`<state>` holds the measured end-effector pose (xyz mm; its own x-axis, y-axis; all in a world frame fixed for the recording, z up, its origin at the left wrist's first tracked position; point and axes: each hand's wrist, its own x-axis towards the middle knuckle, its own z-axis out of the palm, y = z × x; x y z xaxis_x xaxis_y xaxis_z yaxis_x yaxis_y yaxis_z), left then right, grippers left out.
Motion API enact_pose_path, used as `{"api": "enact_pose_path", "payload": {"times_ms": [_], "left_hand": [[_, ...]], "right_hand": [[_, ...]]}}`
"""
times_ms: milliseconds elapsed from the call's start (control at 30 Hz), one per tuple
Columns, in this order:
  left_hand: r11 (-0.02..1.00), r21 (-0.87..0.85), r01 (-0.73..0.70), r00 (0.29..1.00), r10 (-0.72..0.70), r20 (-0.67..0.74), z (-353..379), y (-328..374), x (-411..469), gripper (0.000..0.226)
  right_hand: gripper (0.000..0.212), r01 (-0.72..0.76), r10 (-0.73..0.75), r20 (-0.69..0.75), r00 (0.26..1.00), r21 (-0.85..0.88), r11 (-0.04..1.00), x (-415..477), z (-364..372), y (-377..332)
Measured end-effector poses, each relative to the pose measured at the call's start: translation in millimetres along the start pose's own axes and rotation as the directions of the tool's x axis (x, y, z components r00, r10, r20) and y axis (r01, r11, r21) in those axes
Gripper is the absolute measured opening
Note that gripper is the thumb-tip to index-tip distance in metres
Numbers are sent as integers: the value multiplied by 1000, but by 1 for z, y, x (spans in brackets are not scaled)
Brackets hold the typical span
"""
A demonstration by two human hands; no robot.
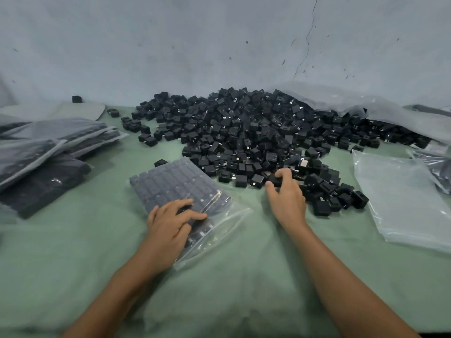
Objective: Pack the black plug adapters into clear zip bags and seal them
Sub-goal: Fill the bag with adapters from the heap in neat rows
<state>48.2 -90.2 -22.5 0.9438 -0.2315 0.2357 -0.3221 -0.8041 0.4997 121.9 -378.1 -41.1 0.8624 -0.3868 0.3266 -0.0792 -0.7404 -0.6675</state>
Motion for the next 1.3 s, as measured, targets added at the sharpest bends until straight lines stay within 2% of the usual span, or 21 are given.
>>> {"api": "enact_pose_path", "payload": {"times_ms": [67, 133, 233, 333, 400, 500, 567, 633, 700, 767, 867, 1000, 1133, 1300], "left_hand": [[1000, -4, 15, 1000, -15, 3, 0, 3, -3, 44], [1000, -5, 29, 1000, -29, 9, 0, 7, -4, 43], [998, 3, 69, 997, -69, 23, -6, 17, -2, 42], [995, 12, 99, 992, -100, 78, -14, 27, 1, 33], [993, -1, 115, 988, -115, 104, -16, 32, -1, 35], [987, 154, 39, 991, -58, 120, -14, 35, -4, 53], [965, 262, 31, 992, -62, 110, -10, 40, -1, 44], [953, 294, 72, 991, -101, 83, -5, 50, 3, 31], [949, 291, 122, 988, -144, 55, -2, 57, 8, 20], [949, 275, 155, 983, -175, 49, -1, 59, 10, 22], [950, 259, 174, 980, -193, 47, 1, 58, 6, 27], [961, 228, 157, 987, -162, 1, 8, 57, 1, 28], [967, 221, 131, 991, -123, -46, 13, 53, -5, 27], [969, 213, 122, 992, -111, -64, 16, 53, -5, 26]], "right_hand": [[31, -60, 61, -2, 998, 140, 988, -1, -4, 0], [37, -99, 97, 19, 995, 209, 973, -3, -8, -3], [31, -138, 115, 101, 988, 264, 955, -13, -18, -9], [29, -192, 115, 185, 976, 480, 856, -39, -27, -14], [35, -198, 94, 218, 971, 528, 826, -64, -32, -19], [38, -134, -3, 274, 962, 480, 867, -101, -32, -25], [39, -103, -46, 321, 946, 431, 896, -117, -29, -34], [39, -113, -59, 350, 935, 450, 886, -123, -24, -44], [39, -132, -60, 364, 930, 481, 867, -121, -19, -56], [41, -131, -50, 348, 936, 478, 868, -116, -12, -65], [35, -86, -18, 229, 973, 437, 895, -115, 1, -70], [29, -79, 15, 138, 990, 471, 878, -123, 10, -72], [29, -40, -1, 103, 995, 394, 918, -120, 12, -74], [26, -18, -31, 122, 992, 383, 924, -121, 10, -74]]}}
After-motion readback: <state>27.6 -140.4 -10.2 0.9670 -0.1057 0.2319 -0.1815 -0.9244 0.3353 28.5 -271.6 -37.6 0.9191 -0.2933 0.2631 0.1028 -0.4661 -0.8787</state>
